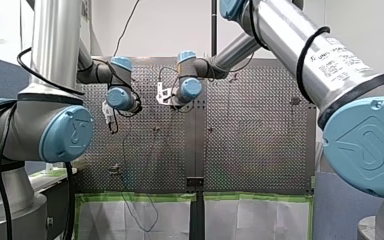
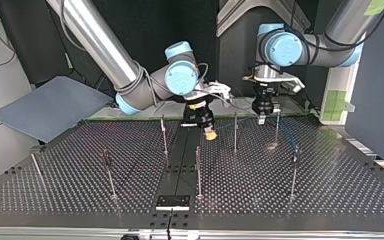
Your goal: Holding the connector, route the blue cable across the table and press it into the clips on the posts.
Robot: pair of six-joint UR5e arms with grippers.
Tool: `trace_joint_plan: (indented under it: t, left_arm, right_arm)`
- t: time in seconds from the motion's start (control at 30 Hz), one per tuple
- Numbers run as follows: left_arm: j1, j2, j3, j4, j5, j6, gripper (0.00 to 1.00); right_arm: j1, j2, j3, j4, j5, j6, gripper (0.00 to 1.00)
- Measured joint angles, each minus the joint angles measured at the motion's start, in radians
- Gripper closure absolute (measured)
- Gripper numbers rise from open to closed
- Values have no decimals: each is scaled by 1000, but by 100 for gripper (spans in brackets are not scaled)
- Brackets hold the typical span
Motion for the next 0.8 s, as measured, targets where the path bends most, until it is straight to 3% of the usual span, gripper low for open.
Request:
trace_joint_plan:
  t: [0.27,0.57,0.8]
  left_arm:
    - [1,-61,-19,61,8,-27,100]
    - [1,-147,-20,144,47,-29,100]
    - [-1,-203,-20,161,47,-29,100]
  right_arm:
    - [-3,2,38,-3,-5,-5,100]
    - [-2,13,93,-8,-58,-27,100]
    - [-1,27,111,-11,-64,-33,100]
